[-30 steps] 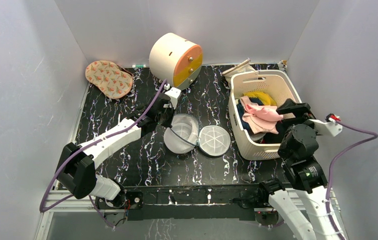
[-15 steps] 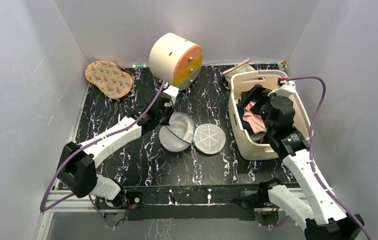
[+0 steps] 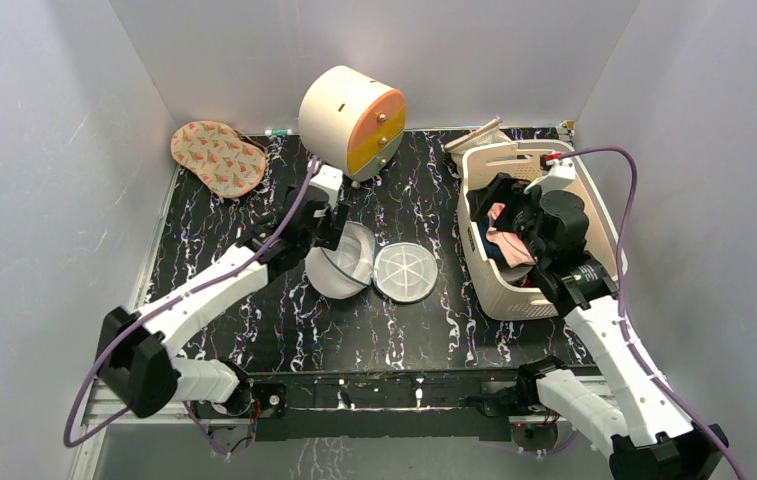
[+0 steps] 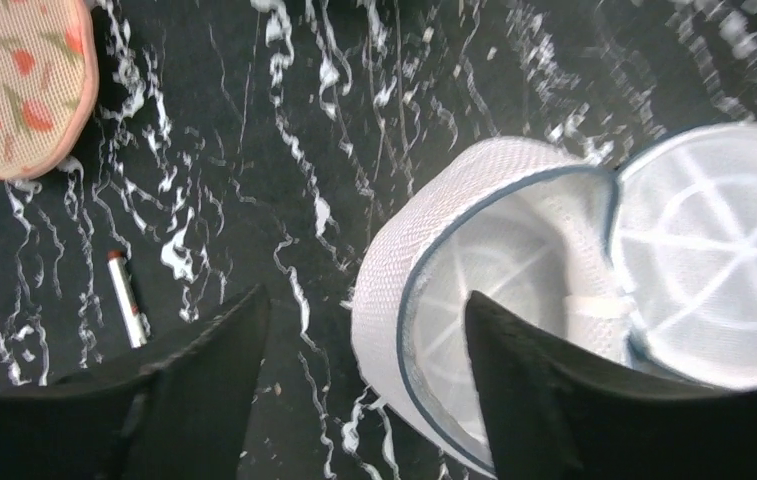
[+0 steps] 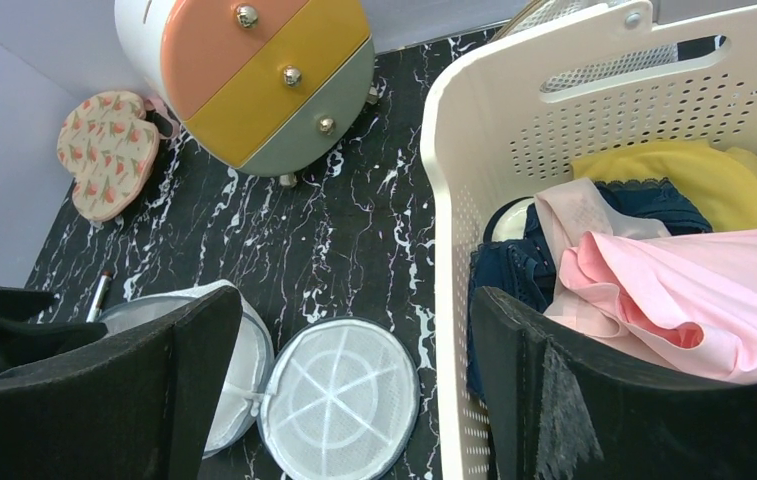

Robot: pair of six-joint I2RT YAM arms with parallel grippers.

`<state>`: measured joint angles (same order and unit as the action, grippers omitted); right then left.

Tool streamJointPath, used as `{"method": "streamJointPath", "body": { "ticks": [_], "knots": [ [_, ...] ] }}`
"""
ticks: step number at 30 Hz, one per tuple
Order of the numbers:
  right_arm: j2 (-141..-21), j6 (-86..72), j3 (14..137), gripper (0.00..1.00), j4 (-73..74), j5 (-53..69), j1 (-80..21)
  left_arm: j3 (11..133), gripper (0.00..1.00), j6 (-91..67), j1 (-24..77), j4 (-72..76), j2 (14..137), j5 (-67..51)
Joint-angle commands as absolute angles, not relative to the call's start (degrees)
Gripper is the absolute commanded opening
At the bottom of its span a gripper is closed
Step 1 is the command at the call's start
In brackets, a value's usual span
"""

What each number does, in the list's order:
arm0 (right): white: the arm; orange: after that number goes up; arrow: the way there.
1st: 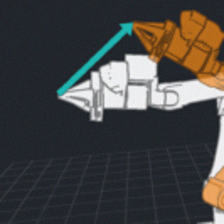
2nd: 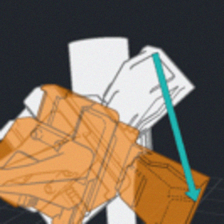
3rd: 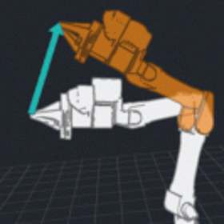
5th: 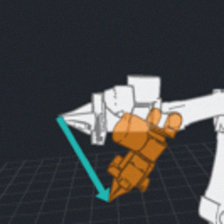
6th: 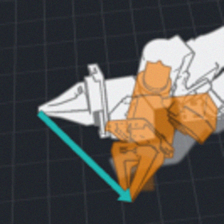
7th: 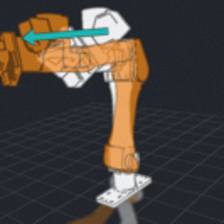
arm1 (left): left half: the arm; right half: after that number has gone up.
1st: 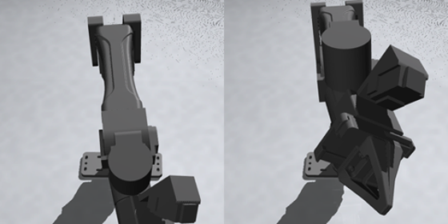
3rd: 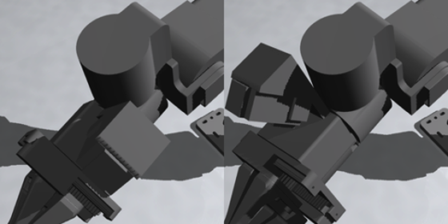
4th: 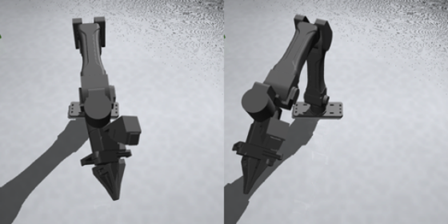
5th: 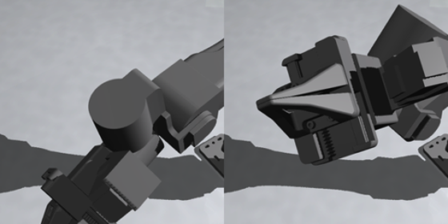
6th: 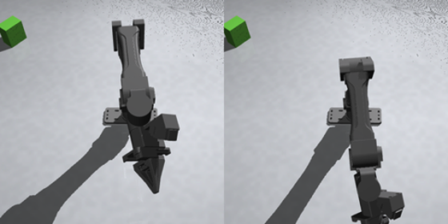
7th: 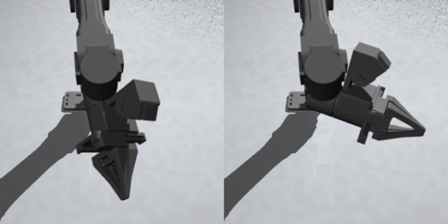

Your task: Unzip the laundry bag and remove the bra

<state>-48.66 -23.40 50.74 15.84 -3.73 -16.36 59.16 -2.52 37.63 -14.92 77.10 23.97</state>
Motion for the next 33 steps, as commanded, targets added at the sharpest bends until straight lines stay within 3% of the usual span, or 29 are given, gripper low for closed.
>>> {"method": "streamJointPath", "body": {
  "ticks": [1, 5, 11, 17, 24, 33],
  "knots": [
    [-47.05, -21.79, 51.57, 0.84, 12.83, -3.32, -16.24, 55.37, 0.76, -1.32, 37.75, -7.38, 67.36, 17.39],
    [-46.64, -21.67, 51.46, 0.84, 13.01, -3.62, -16.22, 50.36, 0.83, 0.70, 39.80, 0.77, 62.71, 4.71],
    [-45.99, -21.33, 50.72, 0.85, 12.98, -3.82, -16.19, 47.31, 0.84, 5.22, 50.77, 4.72, 63.64, 1.29],
    [-45.12, -20.90, 50.36, 0.85, 13.27, -4.31, -16.26, 50.64, 0.71, 5.90, 57.82, 2.09, 74.40, 2.73],
    [-44.24, -19.73, 51.09, 0.86, 14.44, -5.52, -16.20, 63.37, 0.53, 1.39, 59.00, -6.61, 93.02, 2.08],
    [-44.06, -18.61, 51.21, 0.86, 14.58, -6.87, -16.23, 74.09, 0.48, -6.36, 59.97, -12.18, 105.32, -1.22]
  ]
}}
